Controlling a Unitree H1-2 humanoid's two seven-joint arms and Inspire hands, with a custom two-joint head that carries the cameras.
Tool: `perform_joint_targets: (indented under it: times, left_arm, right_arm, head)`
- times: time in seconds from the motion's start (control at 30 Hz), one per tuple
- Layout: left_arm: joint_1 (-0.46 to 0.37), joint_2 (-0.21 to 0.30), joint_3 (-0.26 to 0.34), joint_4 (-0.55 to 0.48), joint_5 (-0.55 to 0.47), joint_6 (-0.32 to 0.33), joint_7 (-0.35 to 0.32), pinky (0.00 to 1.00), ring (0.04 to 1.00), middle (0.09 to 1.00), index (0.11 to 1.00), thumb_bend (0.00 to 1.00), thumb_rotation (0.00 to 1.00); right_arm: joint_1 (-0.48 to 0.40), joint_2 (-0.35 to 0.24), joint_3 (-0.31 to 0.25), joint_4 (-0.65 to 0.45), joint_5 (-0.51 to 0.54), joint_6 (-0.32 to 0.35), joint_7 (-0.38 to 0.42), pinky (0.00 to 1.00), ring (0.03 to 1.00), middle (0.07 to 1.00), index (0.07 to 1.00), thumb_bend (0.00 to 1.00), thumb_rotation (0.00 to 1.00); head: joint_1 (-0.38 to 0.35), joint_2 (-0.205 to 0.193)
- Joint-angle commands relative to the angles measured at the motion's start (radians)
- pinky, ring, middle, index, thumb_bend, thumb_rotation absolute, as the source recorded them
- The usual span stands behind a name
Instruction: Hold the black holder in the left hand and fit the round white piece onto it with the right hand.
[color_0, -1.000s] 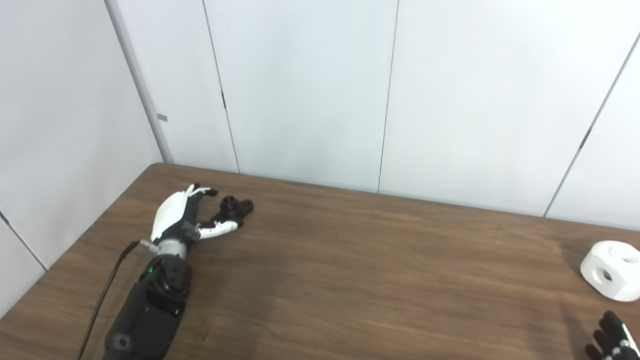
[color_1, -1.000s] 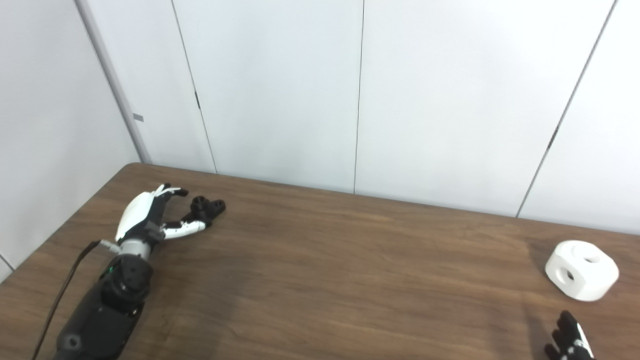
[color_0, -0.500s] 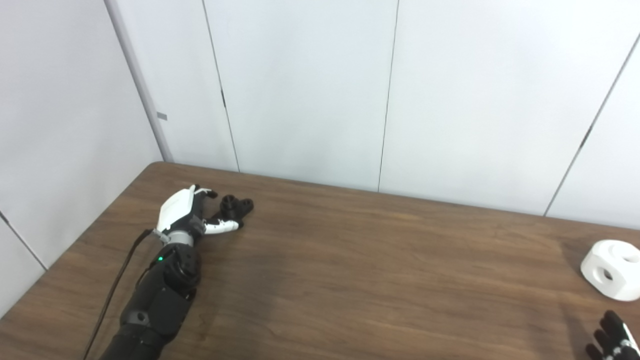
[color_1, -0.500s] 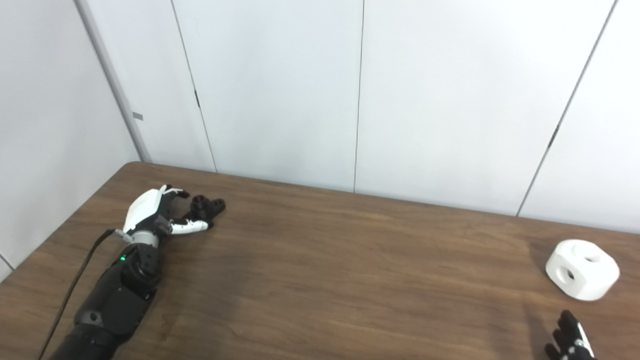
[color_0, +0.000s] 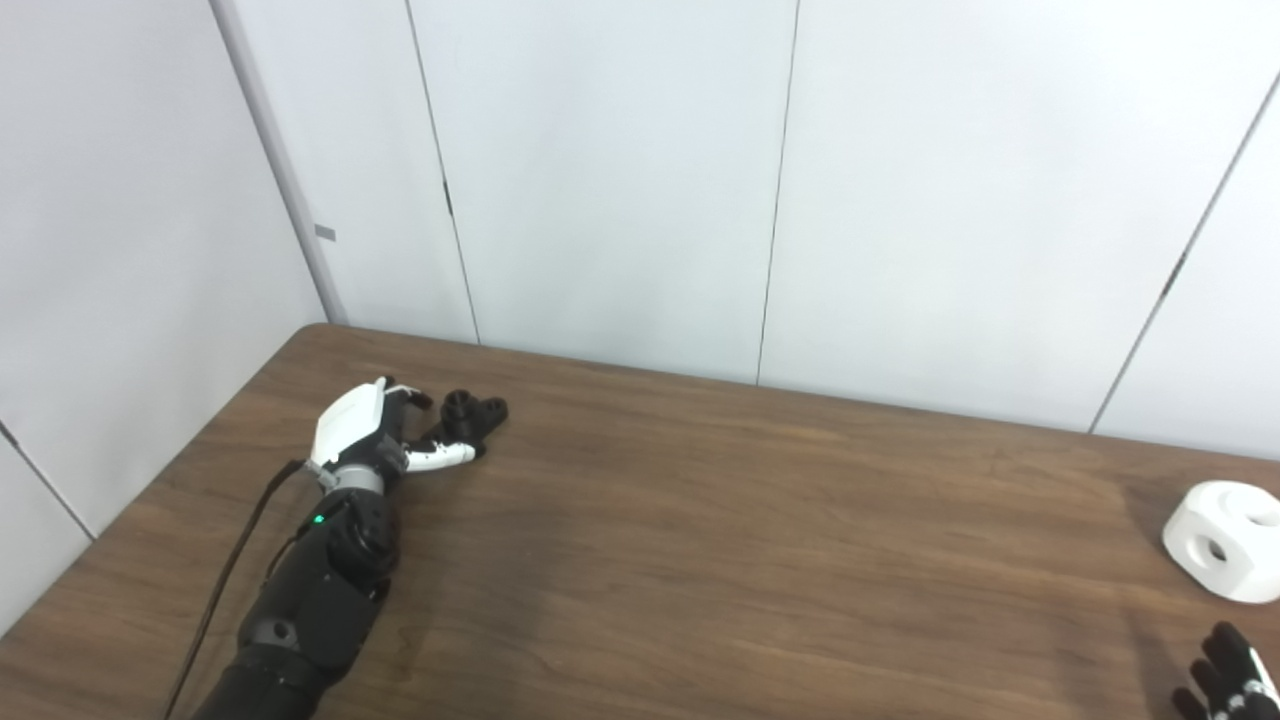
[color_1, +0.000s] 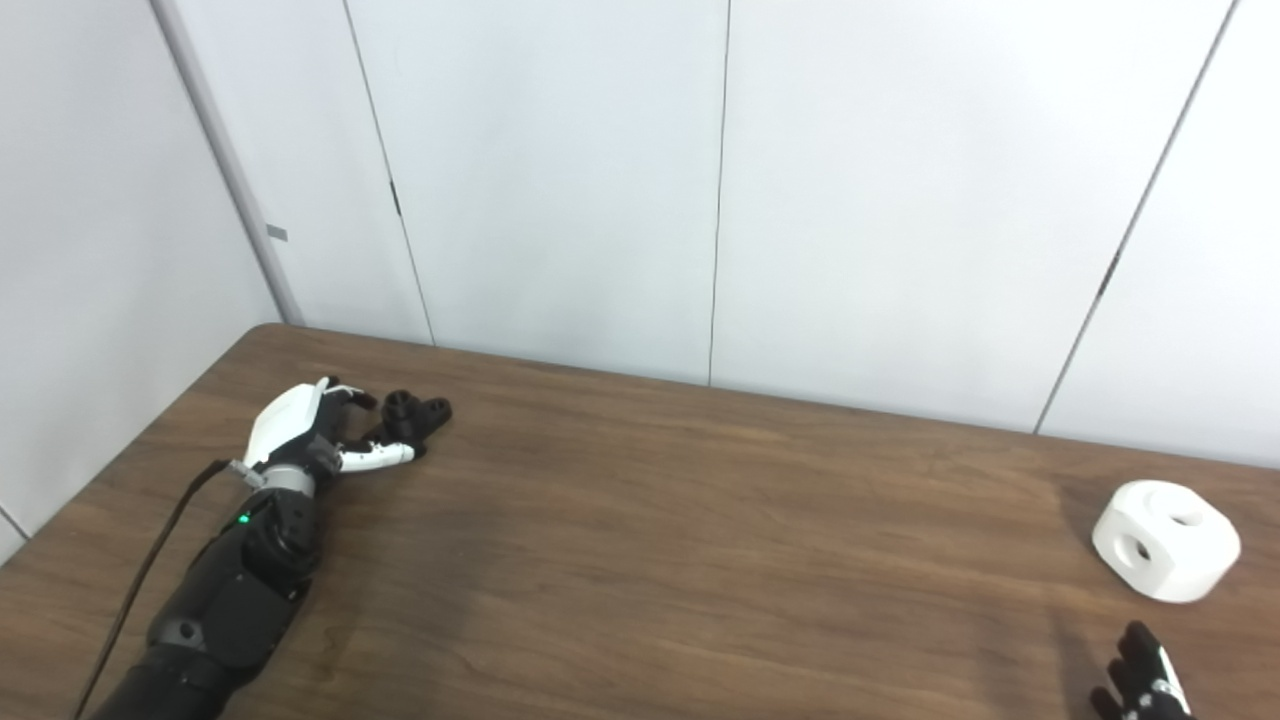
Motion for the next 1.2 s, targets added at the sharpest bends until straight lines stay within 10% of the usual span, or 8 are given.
perform_joint_targets:
  times: [0.0,1.03,1.07,1.17]
  left_arm:
    - [-0.045,0.04,-0.005,-0.026,0.015,0.004,-0.001,1.0,1.0,0.975,0.742,0.87,0.34]
    - [-0.044,0.029,-0.027,-0.002,-0.001,-0.033,0.032,1.0,1.0,0.915,0.615,0.86,0.17]
    - [-0.045,0.027,-0.025,0.001,-0.005,-0.038,0.034,1.0,0.998,0.898,0.543,0.66,0.11]
    - [-0.044,0.022,-0.014,0.007,-0.02,-0.058,0.039,1.0,0.973,0.85,0.493,0.54,0.06]
  right_arm:
    - [-0.006,-0.001,0.001,-0.018,-0.003,-0.017,0.0,1.0,1.0,1.0,0.986,0.74,1.0]
    - [-0.004,-0.003,0.0,-0.027,0.003,-0.003,-0.001,1.0,1.0,1.0,0.995,0.72,1.0]
    - [-0.003,-0.003,0.0,-0.028,0.004,-0.002,0.0,1.0,1.0,1.0,0.996,0.72,1.0]
    - [-0.003,-0.002,-0.002,-0.028,0.005,-0.004,0.0,1.0,1.0,1.0,0.999,0.71,1.0]
  head:
    - [0.001,0.0]
    - [-0.004,0.013]
    - [-0.004,0.013]
    - [-0.004,0.013]
